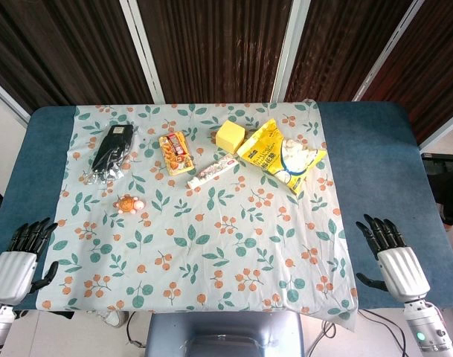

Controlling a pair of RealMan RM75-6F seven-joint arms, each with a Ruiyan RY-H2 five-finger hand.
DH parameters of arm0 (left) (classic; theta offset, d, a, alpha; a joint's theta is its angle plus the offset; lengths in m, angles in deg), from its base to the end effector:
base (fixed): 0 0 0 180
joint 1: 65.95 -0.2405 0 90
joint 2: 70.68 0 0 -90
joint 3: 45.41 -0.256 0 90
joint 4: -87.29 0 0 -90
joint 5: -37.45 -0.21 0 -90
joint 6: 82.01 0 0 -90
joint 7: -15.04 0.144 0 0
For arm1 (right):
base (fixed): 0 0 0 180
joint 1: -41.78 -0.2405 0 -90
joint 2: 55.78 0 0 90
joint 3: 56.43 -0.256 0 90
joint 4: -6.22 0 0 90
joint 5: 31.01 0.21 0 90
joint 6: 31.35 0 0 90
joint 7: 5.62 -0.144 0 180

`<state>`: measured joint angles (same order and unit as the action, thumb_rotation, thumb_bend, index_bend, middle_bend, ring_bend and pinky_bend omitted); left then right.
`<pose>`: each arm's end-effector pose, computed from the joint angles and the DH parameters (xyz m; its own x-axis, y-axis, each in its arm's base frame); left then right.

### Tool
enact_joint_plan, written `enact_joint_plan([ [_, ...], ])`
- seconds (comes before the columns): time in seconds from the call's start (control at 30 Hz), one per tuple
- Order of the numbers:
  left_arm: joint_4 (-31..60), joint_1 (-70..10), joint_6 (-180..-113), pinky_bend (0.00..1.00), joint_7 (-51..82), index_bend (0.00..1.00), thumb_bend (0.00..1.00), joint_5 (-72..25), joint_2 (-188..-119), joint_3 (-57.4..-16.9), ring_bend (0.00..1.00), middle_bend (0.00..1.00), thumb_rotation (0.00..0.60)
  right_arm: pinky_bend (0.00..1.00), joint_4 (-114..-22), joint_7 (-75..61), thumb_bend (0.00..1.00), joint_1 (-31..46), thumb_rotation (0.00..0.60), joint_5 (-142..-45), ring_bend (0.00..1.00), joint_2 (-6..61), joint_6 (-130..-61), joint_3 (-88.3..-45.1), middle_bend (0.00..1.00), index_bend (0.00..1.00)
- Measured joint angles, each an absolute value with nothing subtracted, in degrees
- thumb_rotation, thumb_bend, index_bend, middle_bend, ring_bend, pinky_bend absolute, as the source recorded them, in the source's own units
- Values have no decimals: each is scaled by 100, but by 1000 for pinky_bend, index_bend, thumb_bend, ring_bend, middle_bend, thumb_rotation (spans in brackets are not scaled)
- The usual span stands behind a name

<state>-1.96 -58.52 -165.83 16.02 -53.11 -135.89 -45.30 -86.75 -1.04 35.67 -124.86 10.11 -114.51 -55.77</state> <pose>-0.3069 0.1848 0.1440 0.4550 0.0471 0.8893 0.8857 -0.1272 -0.4464 -0.2906 -0.1719 0.1283 0.4489 -0.0772 0.8902 -0.8855 -0.1720 0.4316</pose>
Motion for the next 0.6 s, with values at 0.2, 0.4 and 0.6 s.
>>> enact_joint_plan([
  [0.2,-190,-5847,-16523,16,1689,0,434,-5414,-13648,-4617,0,0,600,0,-8690,-24,128,3550,600,-12442,0,1032,-11365,-5559,0,0],
  [0.4,55,-5661,-16439,175,1545,0,428,-5671,-13941,-4615,69,0,599,0,-8746,-117,128,3614,600,-12564,0,952,-11628,-5566,0,0],
  [0.6,202,-5040,-15509,528,1793,0,427,-5467,-14221,-4381,371,0,600,0,-8743,-154,128,3656,600,-12595,0,914,-11704,-5571,0,0],
])
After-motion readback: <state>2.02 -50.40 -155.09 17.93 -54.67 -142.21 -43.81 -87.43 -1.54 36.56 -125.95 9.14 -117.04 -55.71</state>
